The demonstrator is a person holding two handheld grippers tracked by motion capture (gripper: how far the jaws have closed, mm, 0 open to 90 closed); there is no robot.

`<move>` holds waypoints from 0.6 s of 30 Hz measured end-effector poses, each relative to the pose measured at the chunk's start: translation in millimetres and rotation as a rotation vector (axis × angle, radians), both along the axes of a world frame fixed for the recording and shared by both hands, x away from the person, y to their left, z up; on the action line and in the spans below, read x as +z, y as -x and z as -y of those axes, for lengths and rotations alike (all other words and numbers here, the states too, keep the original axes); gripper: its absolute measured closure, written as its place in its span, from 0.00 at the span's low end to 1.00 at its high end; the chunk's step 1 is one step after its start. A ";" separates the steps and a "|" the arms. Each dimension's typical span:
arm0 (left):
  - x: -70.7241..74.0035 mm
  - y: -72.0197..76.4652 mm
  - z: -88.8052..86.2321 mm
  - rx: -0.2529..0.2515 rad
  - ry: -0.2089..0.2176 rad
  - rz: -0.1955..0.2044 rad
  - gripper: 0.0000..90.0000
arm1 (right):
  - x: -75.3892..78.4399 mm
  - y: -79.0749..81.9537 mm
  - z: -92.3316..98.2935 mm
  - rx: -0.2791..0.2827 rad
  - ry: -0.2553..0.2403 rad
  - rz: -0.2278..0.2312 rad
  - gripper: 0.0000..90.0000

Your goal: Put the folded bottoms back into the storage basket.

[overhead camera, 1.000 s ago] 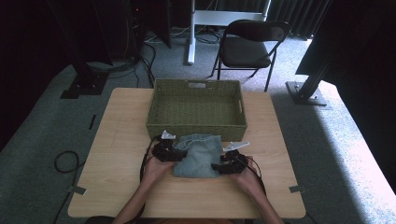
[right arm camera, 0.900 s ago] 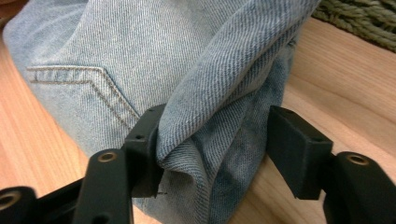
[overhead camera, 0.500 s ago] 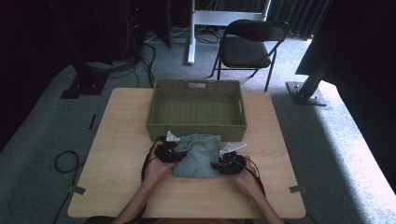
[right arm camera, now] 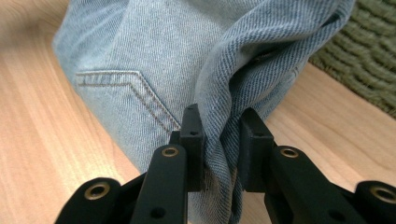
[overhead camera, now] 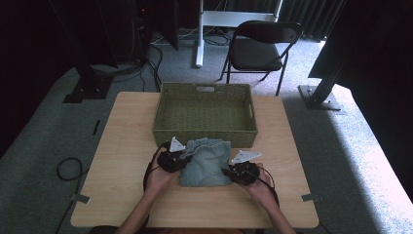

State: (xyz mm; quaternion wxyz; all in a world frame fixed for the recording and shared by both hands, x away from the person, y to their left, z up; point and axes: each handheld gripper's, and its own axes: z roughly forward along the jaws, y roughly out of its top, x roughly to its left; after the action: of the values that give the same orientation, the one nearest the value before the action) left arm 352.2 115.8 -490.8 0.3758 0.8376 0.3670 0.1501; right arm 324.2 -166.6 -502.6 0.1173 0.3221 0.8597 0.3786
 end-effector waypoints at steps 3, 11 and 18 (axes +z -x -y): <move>6.2 3.9 -1.2 -0.003 0.005 0.015 0.84 | 5.8 3.1 1.8 0.006 -0.012 0.016 0.84; 14.3 7.4 -2.3 -0.004 0.025 0.031 0.84 | 15.5 7.0 5.7 0.008 -0.029 0.040 0.84; 29.0 11.7 -3.5 -0.010 0.036 0.055 0.84 | 25.3 9.0 8.4 0.006 -0.045 0.063 0.84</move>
State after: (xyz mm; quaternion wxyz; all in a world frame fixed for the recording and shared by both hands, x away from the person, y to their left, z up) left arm 340.5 119.3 -461.8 0.4014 0.8282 0.3548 0.1647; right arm 315.2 -174.9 -477.3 0.1358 0.3099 0.8480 0.4079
